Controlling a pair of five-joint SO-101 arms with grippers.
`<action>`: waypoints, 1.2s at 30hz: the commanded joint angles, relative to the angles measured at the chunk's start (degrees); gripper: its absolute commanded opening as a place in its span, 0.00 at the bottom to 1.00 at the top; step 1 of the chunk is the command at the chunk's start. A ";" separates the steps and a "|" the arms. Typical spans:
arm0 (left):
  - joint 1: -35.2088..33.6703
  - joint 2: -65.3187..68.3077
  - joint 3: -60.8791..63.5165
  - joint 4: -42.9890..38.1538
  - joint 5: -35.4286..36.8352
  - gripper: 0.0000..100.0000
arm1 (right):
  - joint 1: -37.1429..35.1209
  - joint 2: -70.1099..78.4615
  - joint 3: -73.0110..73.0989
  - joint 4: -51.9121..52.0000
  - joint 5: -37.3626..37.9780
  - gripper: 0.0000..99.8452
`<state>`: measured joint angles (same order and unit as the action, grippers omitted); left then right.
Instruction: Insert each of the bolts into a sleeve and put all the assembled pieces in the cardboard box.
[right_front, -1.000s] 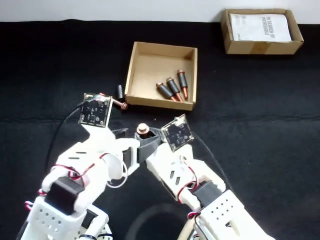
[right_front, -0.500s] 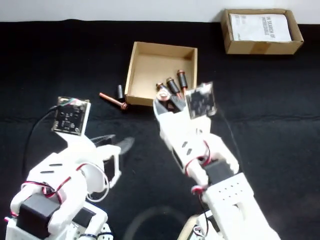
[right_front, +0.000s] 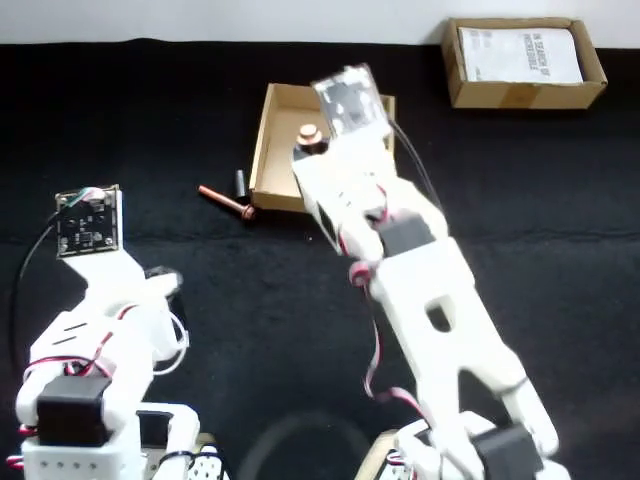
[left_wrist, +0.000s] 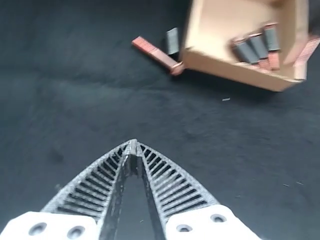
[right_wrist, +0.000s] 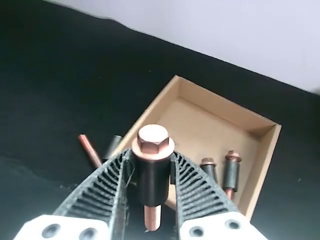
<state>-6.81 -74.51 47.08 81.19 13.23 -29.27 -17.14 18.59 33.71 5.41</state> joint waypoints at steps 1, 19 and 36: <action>-5.32 0.48 4.00 -0.26 -0.26 0.01 | 2.15 7.96 -12.70 0.48 6.24 0.01; -20.35 -7.96 27.03 -14.24 -0.26 0.01 | 5.14 38.46 -36.62 6.90 34.81 0.01; -20.44 -27.47 42.59 -14.59 -0.26 0.01 | 4.62 47.16 -39.60 15.43 38.33 0.17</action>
<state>-26.68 -98.15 88.75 67.21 13.32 -23.65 30.86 -17.45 47.78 43.12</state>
